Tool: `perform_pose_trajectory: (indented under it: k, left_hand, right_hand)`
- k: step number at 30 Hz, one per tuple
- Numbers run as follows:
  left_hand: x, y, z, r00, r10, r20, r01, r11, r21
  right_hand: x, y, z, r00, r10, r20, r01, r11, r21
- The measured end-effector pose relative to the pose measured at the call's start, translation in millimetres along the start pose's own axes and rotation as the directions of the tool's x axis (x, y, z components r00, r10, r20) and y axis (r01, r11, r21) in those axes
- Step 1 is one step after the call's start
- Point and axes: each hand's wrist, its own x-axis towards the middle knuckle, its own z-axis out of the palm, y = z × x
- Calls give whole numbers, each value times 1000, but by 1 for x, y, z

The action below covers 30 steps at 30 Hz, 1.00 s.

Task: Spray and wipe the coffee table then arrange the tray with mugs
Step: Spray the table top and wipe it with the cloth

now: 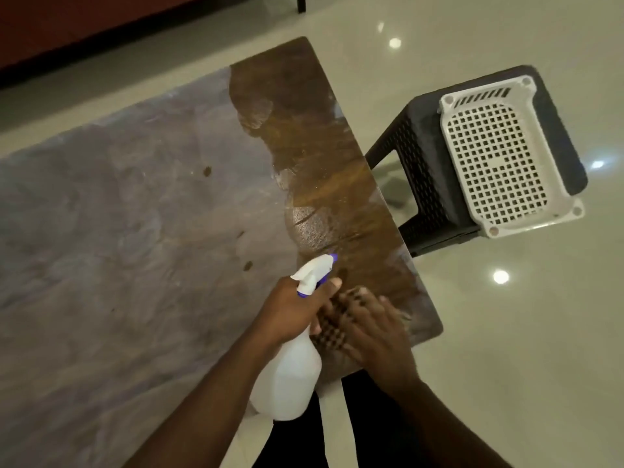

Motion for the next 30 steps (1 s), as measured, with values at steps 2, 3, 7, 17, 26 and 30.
perform_pose_trajectory:
  k: [2, 3, 7, 17, 26, 30]
  left_hand:
    - [-5, -2, 0, 998, -27, 50, 27, 1000, -7]
    - [-4, -2, 0, 999, -30, 22, 30, 1000, -6]
    - [5, 0, -6, 993, -22, -115, 20, 1000, -22]
    - [14, 1, -24, 999, -31, -41, 31, 999, -9]
    - [6, -11, -50, 973, -59, -224, 30, 991, -130]
    - [5, -15, -81, 946, -95, -311, 35, 981, -190]
  right_hand:
    - [-12, 31, -15, 964, 263, -32, -264, 964, -29]
    - [-4, 43, -20, 904, 425, -47, -427, 904, -37]
    - [65, 21, -11, 735, 664, -139, -673, 739, -24]
    - [73, 20, -1, 864, 493, -103, -501, 862, -74]
    - [78, 6, 10, 966, -225, 130, 236, 969, -73]
    - [123, 8, 8, 913, 399, -79, -406, 908, -101]
